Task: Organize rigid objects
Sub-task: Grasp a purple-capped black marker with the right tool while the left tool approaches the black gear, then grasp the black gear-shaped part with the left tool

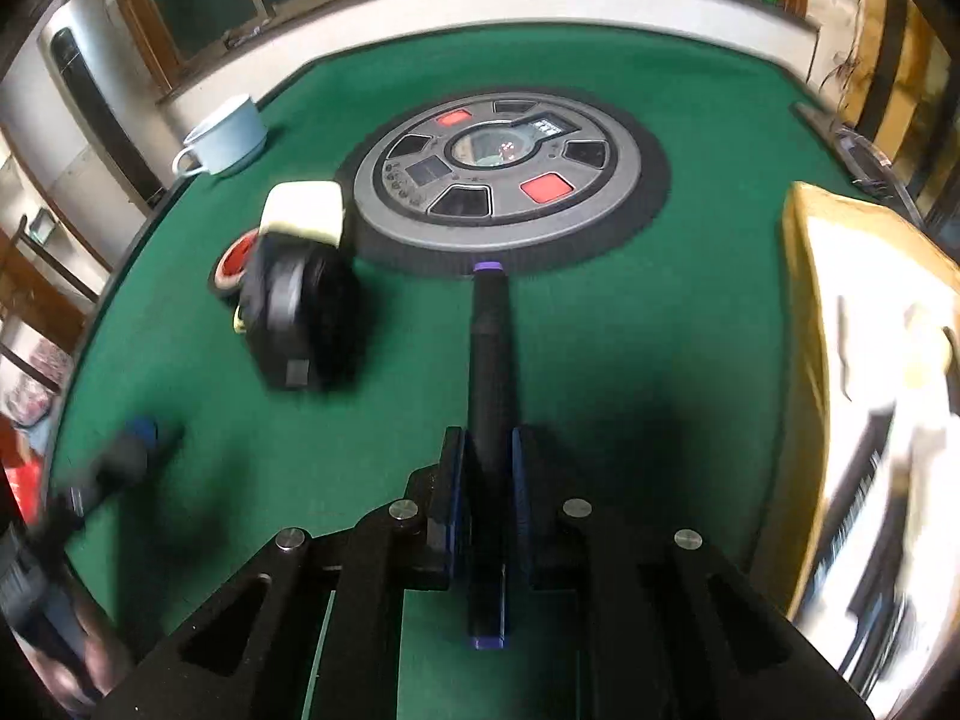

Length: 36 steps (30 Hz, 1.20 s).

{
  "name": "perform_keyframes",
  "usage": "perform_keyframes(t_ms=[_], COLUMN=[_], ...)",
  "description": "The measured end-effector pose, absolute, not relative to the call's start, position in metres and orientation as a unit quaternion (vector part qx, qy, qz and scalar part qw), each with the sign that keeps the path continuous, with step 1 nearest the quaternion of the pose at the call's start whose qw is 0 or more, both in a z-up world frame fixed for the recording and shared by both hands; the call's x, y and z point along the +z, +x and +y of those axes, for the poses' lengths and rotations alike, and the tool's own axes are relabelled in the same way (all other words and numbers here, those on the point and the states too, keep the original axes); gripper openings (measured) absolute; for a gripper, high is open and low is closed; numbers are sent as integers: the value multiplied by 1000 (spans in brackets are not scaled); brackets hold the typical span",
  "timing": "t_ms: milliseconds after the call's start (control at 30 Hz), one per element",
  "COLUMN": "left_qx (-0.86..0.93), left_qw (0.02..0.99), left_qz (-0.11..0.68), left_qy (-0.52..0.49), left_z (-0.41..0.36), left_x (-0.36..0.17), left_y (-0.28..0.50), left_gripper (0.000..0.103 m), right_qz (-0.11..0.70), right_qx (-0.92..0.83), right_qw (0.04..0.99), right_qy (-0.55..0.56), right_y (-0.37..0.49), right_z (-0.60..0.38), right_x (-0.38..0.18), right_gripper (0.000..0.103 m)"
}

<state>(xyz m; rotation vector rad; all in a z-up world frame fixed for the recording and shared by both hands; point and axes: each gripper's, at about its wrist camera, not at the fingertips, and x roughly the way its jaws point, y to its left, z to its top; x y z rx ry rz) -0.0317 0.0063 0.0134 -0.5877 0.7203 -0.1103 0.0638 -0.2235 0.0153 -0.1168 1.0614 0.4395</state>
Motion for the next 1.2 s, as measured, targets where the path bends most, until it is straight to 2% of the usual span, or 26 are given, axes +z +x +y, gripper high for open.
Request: perform_keyframes(t_ms=[367,733,967,1200], left_qx=[-40,-30,-24,-4], left_qw=[888,899,920,910], left_qz=[363,384,364,398], left_qy=[-279,-210,-141,-112], left_z=[5,-36,-68,-82], left_x=[10,18,47,32], left_y=[-28,-17,1,37], left_gripper=[57,57,57,57], right_qz=[436,430,414,430], right_qx=[216,245,245,236], right_qw=[868,869,876,871], right_qy=[-98,-16,-6,22], right_y=[47,57,55,65], right_z=[-219,-237,-238,-249], right_x=[13,16,23,18], right_gripper=[17,13,13,13])
